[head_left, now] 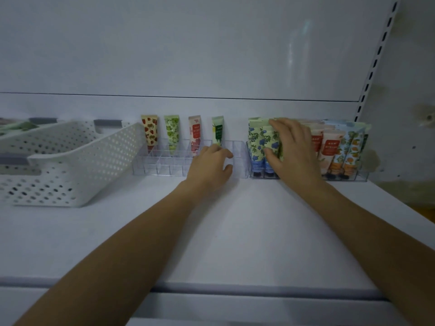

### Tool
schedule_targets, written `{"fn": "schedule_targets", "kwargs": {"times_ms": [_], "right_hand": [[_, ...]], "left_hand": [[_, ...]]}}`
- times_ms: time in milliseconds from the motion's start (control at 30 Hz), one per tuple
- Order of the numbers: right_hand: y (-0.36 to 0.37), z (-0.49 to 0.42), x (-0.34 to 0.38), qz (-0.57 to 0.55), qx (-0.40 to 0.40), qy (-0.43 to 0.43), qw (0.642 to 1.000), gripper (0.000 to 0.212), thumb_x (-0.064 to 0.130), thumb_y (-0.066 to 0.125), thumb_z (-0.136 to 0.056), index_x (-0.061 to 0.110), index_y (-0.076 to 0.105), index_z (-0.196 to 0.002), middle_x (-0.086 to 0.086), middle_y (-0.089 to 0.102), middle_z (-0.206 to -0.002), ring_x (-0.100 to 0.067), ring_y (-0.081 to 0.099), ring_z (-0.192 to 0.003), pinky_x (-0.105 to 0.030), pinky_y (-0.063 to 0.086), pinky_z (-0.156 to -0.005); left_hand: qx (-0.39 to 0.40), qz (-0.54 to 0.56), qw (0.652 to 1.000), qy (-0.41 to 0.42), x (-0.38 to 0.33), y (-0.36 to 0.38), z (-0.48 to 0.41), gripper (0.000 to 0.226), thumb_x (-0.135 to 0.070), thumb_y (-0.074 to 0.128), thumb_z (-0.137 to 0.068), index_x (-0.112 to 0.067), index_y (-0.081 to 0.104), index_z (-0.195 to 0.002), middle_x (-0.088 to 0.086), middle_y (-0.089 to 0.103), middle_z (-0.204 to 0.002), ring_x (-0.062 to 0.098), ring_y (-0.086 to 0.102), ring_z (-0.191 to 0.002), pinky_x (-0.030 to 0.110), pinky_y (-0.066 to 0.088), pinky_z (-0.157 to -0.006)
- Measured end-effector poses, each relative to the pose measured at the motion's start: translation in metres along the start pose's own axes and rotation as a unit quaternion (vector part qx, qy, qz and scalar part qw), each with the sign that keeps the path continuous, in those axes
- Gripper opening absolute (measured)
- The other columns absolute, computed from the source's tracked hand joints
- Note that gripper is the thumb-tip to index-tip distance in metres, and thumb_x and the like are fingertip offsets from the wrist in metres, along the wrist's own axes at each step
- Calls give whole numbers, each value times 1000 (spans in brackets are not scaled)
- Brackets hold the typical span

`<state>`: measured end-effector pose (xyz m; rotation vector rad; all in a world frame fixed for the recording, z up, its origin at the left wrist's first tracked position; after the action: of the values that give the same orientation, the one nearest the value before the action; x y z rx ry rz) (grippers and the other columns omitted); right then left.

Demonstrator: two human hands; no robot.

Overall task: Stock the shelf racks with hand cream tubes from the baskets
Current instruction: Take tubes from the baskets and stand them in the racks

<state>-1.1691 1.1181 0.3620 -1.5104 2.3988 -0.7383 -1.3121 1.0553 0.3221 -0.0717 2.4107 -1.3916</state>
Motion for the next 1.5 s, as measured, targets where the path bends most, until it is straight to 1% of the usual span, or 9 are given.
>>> {"fn": "schedule_targets", "kwargs": {"times_ms": [233,367,567,933,1067,1167,1300,1367,1500], "right_hand": [[-3,-17,75,-60,-14,-140,988,39,21,50,-86,3,59,-120,-16,58,-121,-23,42,-110,-27,30,-98],[22,-40,136,-103,32,-170,980,38,22,48,-86,7,61,-118,-14,60,-119,-22,43,-107,-24,30,-93],[92,-76,236,-168,217,-191,942,46,39,39,-88,16,58,-123,-4,59,-122,-26,52,-111,-38,39,-96],[169,-104,310,-235,462,-115,847,27,39,59,-87,27,65,-110,22,61,-100,13,55,-85,-4,42,-77],[191,-94,328,-163,567,-142,795,36,46,61,-83,31,61,-115,20,58,-104,8,53,-88,-12,41,-83],[204,-82,337,-98,638,-166,745,40,47,58,-85,32,56,-122,15,55,-108,8,49,-81,-9,37,-75],[221,-62,346,-32,703,-207,679,33,30,53,-92,24,55,-124,21,47,-85,5,45,-72,-4,34,-62],[227,-61,345,-13,715,-199,670,32,32,55,-91,20,56,-121,17,52,-87,1,47,-73,-4,37,-59],[242,-78,334,25,696,-153,701,44,52,55,-85,24,58,-119,12,55,-96,-3,47,-81,-19,38,-76]], "left_hand": [[-23,-77,995,65,11,-88,-29,30,-24,46,-94,-15,56,-121,7,54,-125,25,47,-117,36,41,-96],[-25,-98,993,58,62,-151,-27,28,-23,49,-93,-14,58,-118,3,59,-122,20,54,-110,31,41,-89],[24,-156,987,-31,176,-195,-12,32,-25,53,-92,-13,56,-122,6,58,-124,22,55,-108,33,42,-91],[160,-226,961,-8,284,-198,-16,39,-30,49,-93,-21,47,-131,0,51,-133,18,50,-116,28,38,-95],[180,-240,953,43,287,-177,-32,38,-31,47,-94,-23,47,-131,-1,48,-134,18,46,-120,32,38,-101],[181,-238,952,62,292,-161,-36,39,-34,46,-94,-24,45,-132,0,46,-132,19,45,-119,31,38,-97],[188,-193,961,66,297,-159,-38,39,-34,45,-95,-24,45,-132,0,46,-131,18,44,-118,27,34,-93],[195,-182,961,69,299,-159,-40,39,-34,46,-94,-24,45,-132,0,46,-130,17,43,-119,26,33,-94],[202,-175,961,68,299,-157,-41,39,-35,46,-94,-24,45,-132,2,45,-131,18,43,-119,27,33,-95]]}}
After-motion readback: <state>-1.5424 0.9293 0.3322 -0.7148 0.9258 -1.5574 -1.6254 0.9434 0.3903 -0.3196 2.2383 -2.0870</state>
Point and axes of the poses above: each hand's wrist, its own z-axis away from the middle knuckle, its own y-axis out of the palm, x = y × z, the point moved 8 cm from there along -z, towards the middle knuckle
